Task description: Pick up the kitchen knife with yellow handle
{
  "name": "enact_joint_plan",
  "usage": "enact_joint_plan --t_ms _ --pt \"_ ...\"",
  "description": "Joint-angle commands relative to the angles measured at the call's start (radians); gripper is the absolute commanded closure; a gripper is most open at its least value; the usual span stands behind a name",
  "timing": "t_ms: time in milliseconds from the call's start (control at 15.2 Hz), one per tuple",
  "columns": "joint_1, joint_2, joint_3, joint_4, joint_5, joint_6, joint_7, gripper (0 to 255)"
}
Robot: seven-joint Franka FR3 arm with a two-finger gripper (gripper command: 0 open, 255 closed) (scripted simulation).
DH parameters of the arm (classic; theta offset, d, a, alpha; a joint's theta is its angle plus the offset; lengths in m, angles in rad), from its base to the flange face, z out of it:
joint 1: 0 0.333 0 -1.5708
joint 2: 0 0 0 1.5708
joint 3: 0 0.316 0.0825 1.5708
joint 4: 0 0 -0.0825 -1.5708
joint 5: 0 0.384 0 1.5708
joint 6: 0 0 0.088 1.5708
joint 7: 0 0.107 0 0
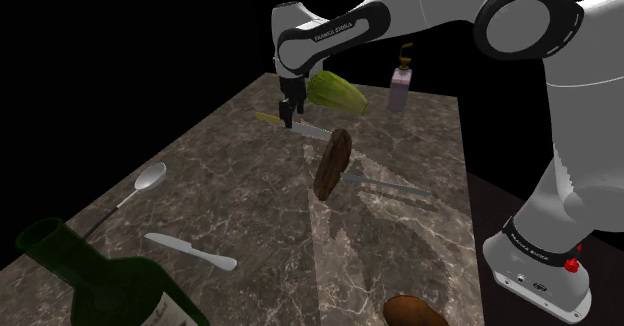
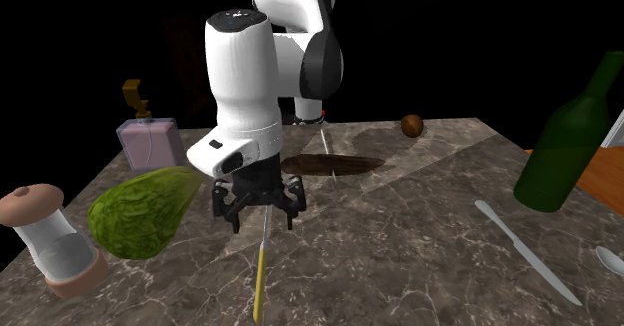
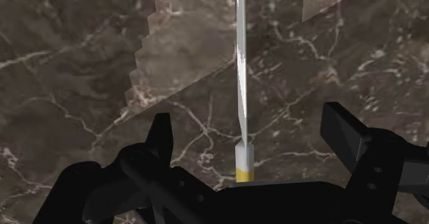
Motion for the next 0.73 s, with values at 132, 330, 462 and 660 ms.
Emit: enact_joint_plan --t_ms 132,330,462,660 --pt "0.001 0.02 -0.001 -0.023 -0.003 0.044 0.002 0" --pt "0.002 0.028 -0.002 -0.033 -0.004 0.061 0.003 0" --pt "0.001 0.025 -0.002 -0.037 -0.004 0.062 0.003 255" --pt "0.001 0.025 -0.002 -0.037 -0.004 0.062 0.003 255"
